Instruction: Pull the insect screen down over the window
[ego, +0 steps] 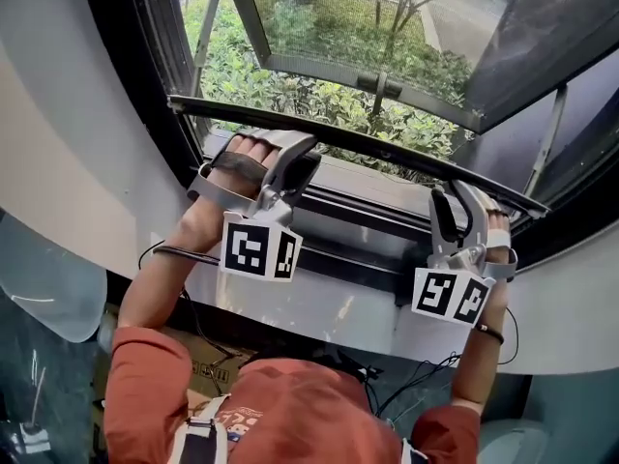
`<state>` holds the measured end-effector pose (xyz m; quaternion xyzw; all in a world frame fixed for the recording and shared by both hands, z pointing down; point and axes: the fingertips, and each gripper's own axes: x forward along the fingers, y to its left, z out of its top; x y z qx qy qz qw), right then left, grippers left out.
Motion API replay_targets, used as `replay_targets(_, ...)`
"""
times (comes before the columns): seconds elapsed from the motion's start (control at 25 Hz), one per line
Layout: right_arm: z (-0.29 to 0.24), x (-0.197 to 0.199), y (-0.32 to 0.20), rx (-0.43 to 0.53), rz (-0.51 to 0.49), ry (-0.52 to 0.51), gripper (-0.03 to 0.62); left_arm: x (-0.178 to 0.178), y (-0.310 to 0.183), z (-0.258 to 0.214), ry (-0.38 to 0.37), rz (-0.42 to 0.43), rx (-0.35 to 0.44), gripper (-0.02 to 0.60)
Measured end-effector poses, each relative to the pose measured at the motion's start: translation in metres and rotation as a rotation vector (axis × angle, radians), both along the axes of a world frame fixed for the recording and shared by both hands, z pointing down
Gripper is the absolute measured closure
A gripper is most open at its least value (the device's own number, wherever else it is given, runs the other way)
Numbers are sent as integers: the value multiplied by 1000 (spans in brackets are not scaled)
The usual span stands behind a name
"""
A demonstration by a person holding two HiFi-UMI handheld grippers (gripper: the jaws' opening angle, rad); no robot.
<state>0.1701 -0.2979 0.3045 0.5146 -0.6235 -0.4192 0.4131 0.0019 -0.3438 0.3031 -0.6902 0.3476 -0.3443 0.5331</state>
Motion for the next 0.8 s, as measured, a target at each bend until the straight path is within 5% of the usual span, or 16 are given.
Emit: replay_targets(0.8,94,-2,10,-267,-1,-35,444,-2,8,93,-90,8,-236,442)
